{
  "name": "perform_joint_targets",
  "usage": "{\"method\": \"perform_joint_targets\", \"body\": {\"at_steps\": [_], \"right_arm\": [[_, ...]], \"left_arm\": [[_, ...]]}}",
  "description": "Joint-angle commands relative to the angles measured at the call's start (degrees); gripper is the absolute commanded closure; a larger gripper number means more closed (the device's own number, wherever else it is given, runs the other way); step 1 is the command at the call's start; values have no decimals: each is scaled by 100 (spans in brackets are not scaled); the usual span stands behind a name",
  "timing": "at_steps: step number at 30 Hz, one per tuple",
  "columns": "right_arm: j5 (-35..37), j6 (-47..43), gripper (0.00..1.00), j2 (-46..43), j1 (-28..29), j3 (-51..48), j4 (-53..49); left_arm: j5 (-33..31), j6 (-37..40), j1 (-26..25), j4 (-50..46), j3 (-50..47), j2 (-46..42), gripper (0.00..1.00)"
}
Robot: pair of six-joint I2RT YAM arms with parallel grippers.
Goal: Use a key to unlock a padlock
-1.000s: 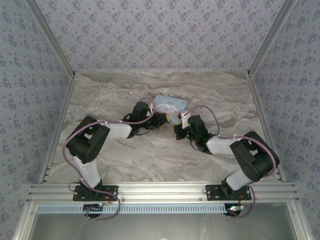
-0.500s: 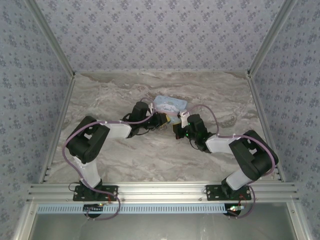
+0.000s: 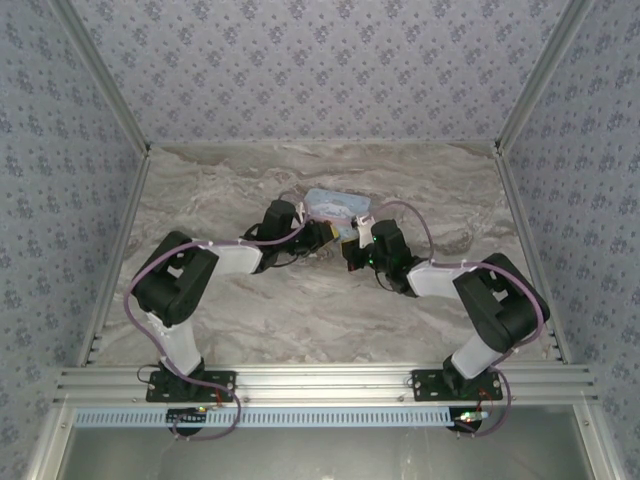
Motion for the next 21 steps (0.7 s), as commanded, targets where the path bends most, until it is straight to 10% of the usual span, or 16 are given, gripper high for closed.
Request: {"method": "perform_joint_targets", "body": {"at_steps": [1, 21], "right_arm": [[-388, 63, 99, 30, 54, 447, 459], [-109, 1293, 100, 638, 40, -541, 1133]], "left_arm": [[496, -9, -178, -22, 217, -131, 88], [322, -415, -136, 541, 427, 752, 77]]}}
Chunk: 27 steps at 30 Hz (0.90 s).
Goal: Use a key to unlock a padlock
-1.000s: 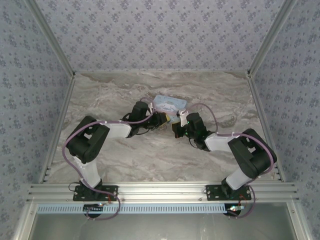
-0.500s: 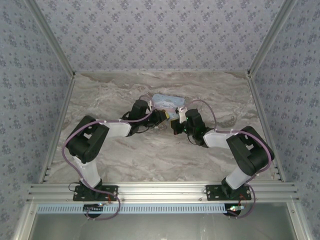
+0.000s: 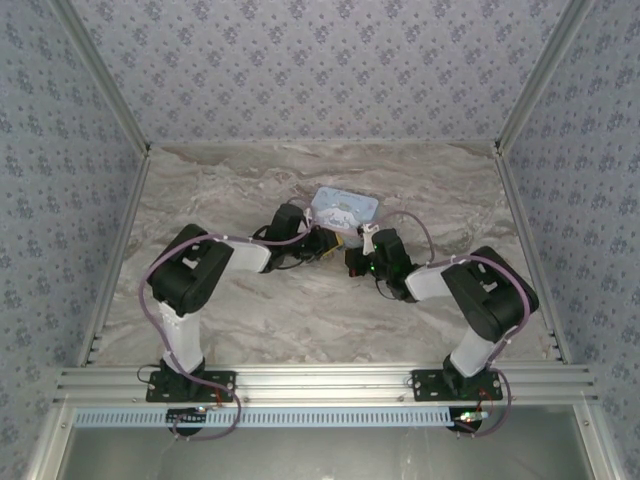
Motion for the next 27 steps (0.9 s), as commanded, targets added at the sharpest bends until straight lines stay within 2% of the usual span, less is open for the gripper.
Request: {"method": "perform_joint_targets", "body": {"at_steps": [1, 9, 12, 18, 27], "right_arm": [[-195, 381, 100, 171, 86, -106, 481], [-169, 642, 100, 61, 106, -157, 452], [-230, 906, 100, 38, 102, -192, 483], [-388, 1559, 100, -136, 104, -192, 369], [-685, 2241, 100, -243, 85, -74, 166]], "left_arm": [[160, -279, -51, 457, 165, 75, 74], [-21, -183, 28, 347, -43, -220, 47], [-102, -132, 96, 288, -218, -449, 42], [-298, -206, 154, 162, -521, -765, 38], [-290, -858, 77, 478, -688, -552, 42]]}}
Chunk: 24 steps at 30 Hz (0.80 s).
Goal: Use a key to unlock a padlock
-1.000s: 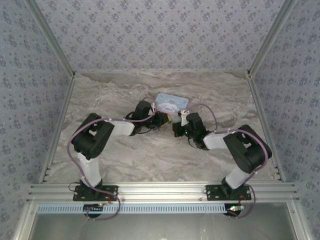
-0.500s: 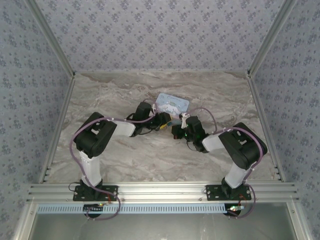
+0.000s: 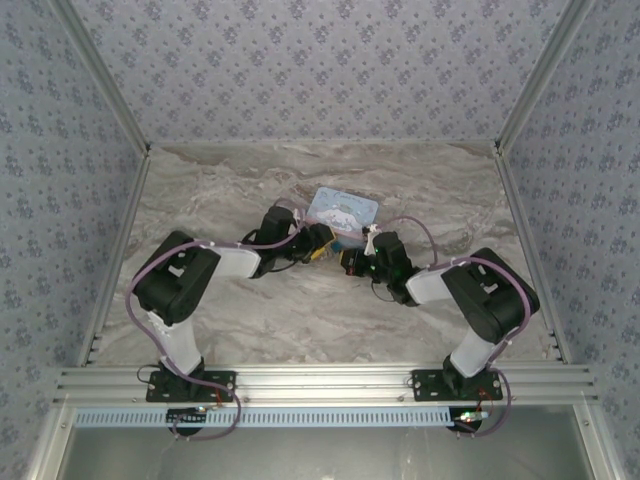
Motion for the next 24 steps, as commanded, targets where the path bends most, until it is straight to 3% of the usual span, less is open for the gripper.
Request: {"method": "perform_joint_targets", "body": {"at_steps": [1, 6, 14, 24], "right_arm": [[-278, 513, 100, -111, 22, 129, -195], [-509, 1063, 100, 33, 4, 239, -131], [-482, 1189, 99, -53, -36, 248, -210], [-456, 1401, 99, -88, -27, 214, -148]], "left_arm": [[-35, -279, -75, 333, -55, 98, 42], [-3, -423, -153, 439, -6, 217, 47], [-78, -721, -233, 600, -59, 376, 55], [-56, -941, -273, 934, -72, 527, 73]]}}
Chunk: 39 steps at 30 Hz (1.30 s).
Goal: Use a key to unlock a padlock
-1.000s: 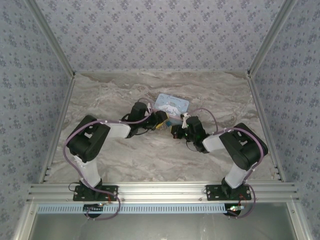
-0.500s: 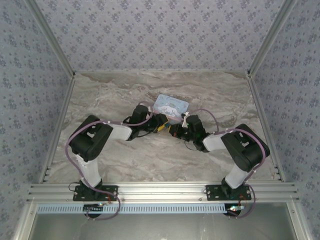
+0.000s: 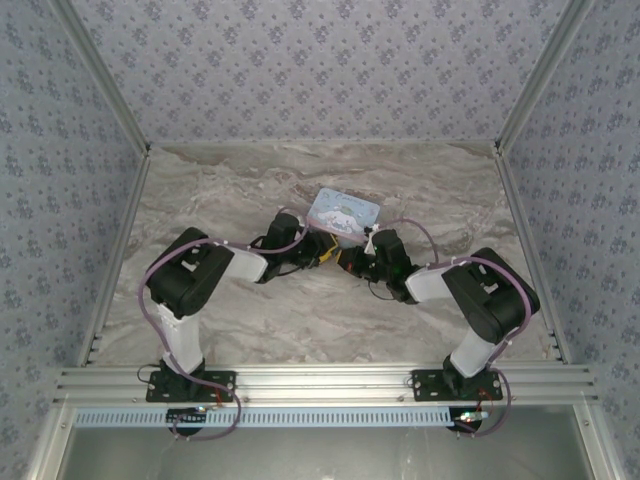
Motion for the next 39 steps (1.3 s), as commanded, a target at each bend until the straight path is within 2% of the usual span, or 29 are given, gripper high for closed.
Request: {"method": "perform_joint_targets", "body": {"at_steps": [1, 5, 13, 24, 29, 34, 39], "right_arm": [[-59, 171, 99, -87, -12, 81, 50], [-33, 232, 98, -121, -19, 79, 61], [-8, 21, 86, -387, -109, 63, -263], [45, -155, 79, -575, -189, -33, -421], [413, -886, 62, -1150, -242, 51, -1557], [854, -2189, 45, -1814, -372, 441, -3130], [1217, -3038, 26, -2443, -529, 684, -3847]], "left_arm": [[19, -68, -80, 256, -45, 36, 75], [18, -61, -83, 276, -48, 26, 79], [23, 47, -84, 339, -23, -49, 89], [-8, 129, -83, 265, -2, -149, 95], [-27, 121, -77, 206, 19, -211, 97], [-25, 103, -70, 125, 65, -261, 98], [-68, 85, -54, 51, 70, -290, 99]]}}
